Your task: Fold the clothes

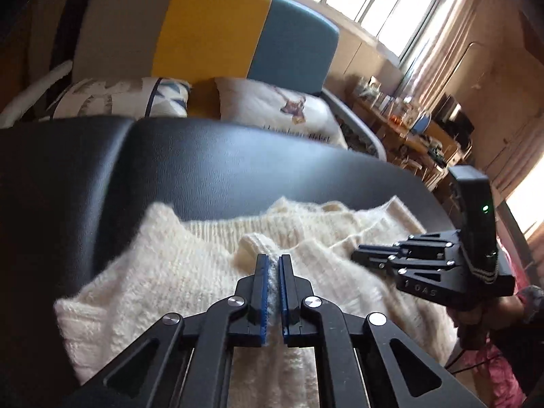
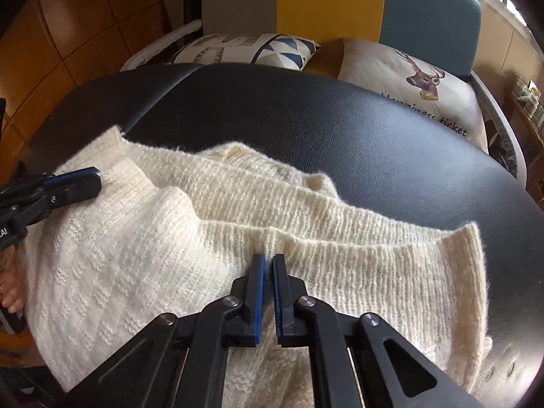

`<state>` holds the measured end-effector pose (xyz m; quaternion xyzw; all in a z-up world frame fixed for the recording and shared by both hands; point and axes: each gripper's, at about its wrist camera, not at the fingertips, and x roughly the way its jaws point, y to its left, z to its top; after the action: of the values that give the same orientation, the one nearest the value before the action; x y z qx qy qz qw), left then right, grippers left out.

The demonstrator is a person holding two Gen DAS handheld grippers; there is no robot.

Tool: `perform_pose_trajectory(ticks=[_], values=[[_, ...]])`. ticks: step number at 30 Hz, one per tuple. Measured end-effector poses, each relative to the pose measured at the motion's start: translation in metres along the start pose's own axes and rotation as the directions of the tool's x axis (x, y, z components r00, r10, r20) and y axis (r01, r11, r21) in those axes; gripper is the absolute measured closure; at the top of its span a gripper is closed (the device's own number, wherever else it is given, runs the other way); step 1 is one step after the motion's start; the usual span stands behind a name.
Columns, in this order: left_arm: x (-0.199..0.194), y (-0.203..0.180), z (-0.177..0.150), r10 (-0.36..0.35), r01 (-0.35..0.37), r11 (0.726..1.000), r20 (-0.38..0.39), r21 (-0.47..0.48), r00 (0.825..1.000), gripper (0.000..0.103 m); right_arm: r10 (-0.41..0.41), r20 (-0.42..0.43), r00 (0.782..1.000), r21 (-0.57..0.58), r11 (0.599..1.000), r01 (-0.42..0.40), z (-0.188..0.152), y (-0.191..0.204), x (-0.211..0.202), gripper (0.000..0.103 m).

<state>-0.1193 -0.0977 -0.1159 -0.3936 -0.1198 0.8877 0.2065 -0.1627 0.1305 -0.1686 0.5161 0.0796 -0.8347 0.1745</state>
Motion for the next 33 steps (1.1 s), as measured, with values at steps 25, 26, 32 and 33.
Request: perform_pose_trajectory(ticks=[25, 26, 32, 33], values=[[0.057, 0.034, 0.023, 0.233, -0.191, 0.958, -0.193, 0.215, 0.953, 0.092, -0.052, 0.073, 0.996, 0.195, 0.980, 0.037, 0.005, -0.037, 0.021, 0.099], [0.061, 0.033, 0.022, 0.229, -0.182, 0.957, -0.202, 0.226, 0.952, 0.092, -0.050, 0.078, 0.996, 0.196, 0.980, 0.034, 0.005, -0.037, 0.020, 0.099], [0.056, 0.066, 0.022, 0.267, -0.273, 0.961, -0.093, -0.049, 0.959, 0.102, -0.085, 0.163, 0.983, 0.275, 0.961, 0.038, -0.009, -0.045, 0.016, 0.099], [0.052, 0.075, 0.020, 0.251, -0.259, 0.956, -0.074, -0.135, 0.965, 0.102, -0.088, 0.176, 0.980, 0.299, 0.954, 0.032, -0.011, -0.048, 0.014, 0.099]])
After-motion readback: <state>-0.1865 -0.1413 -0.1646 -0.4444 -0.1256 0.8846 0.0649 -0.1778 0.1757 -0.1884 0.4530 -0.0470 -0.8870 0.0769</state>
